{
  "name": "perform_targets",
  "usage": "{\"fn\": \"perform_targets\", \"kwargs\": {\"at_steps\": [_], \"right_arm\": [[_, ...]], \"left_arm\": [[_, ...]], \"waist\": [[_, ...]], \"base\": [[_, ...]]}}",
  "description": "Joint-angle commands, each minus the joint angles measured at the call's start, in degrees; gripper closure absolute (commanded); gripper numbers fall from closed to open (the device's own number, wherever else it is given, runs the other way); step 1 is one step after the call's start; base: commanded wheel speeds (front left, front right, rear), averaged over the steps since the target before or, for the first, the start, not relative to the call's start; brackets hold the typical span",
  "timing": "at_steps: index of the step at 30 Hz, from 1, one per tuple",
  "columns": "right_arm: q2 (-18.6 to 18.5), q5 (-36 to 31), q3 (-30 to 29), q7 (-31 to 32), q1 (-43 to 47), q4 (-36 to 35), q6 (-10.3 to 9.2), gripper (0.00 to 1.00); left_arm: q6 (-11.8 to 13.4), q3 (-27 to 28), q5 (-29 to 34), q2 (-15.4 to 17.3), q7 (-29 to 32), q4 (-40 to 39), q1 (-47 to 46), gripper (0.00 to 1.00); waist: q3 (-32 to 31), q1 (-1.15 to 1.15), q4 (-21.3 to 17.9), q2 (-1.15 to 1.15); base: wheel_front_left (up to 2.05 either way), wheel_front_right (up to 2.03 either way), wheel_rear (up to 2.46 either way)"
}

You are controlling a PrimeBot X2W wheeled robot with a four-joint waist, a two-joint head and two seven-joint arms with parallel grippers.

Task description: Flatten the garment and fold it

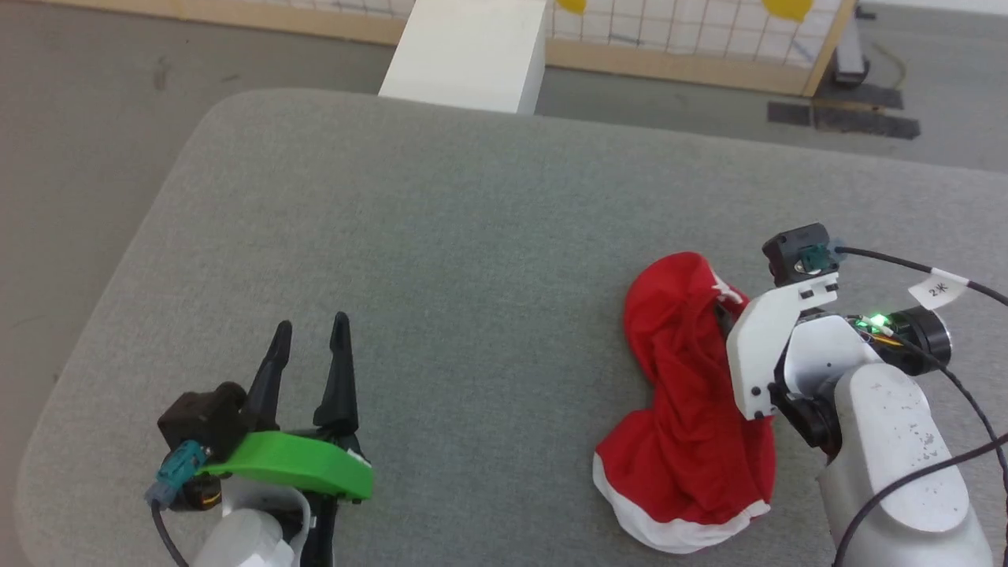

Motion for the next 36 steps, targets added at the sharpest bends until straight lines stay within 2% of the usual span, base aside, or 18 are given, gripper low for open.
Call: {"fn": "perform_targets", "kwargs": {"at_steps": [1,5,6,7,9,11,24,28,32,36], "right_arm": [[-0.02,-0.69,-0.25,0.23,-0.70,0.44,-0.08,0.00],[-0.02,-1.64,-0.92,0.01,-0.73,1.61,-0.08,0.00],[-0.02,-1.78,-1.05,-0.13,-0.75,1.80,-0.08,0.16],[-0.02,-1.93,-1.27,-0.47,-0.77,1.95,-0.08,0.53],[-0.02,-2.22,-1.82,-1.36,-0.85,2.15,-0.08,0.74],[-0.02,-2.17,-2.13,-1.57,-0.85,2.65,-0.08,1.00],[-0.66,0.82,-4.60,-4.80,-0.26,0.84,-0.08,1.00],[-2.43,1.42,-9.90,-4.71,1.08,-1.37,-0.08,1.00],[-4.64,0.68,-17.37,-3.40,3.34,-2.35,-0.08,1.00],[-5.29,-0.45,-24.97,-1.85,5.91,-2.69,-0.08,1.00]], "left_arm": [[-0.50,0.36,0.97,-0.49,-0.20,0.24,-1.28,0.00],[-1.34,0.94,1.61,-1.45,-0.20,0.91,-1.72,0.00],[-1.51,1.04,1.72,-1.63,-0.20,1.04,-1.80,0.00],[-1.72,1.17,1.83,-1.82,-0.20,1.25,-1.86,0.00],[-2.07,1.35,2.06,-2.11,-0.20,1.55,-1.99,0.00],[-2.39,1.43,2.27,-2.42,-0.20,1.82,-2.17,0.00],[-3.56,2.28,3.01,-3.18,-0.20,2.94,-1.53,0.00],[-3.86,2.24,3.07,-3.43,-0.20,2.92,-1.54,0.00],[-4.33,1.96,3.03,-3.58,-0.20,3.08,-1.86,0.00],[-4.59,1.75,2.96,-3.55,-0.20,3.40,-2.25,0.00]], "waist": [[1.59,0.00,1.44,0.00],[2.16,0.00,1.88,0.00],[2.23,0.00,1.95,0.00],[2.25,0.00,1.99,0.00],[2.33,0.00,2.01,0.00],[2.33,0.00,2.01,0.00],[0.68,0.00,0.13,0.00],[0.45,0.00,-0.32,0.00],[0.86,0.00,-0.38,0.00],[1.26,0.00,-0.23,0.00]], "base": [[0.00,0.00,0.00],[0.00,0.00,0.00],[0.00,0.00,0.00],[0.00,0.00,0.00],[0.00,0.00,0.00],[0.00,0.00,0.00],[0.00,0.00,0.00],[0.00,0.00,0.00],[0.00,0.00,0.00],[0.00,0.00,0.00]]}}
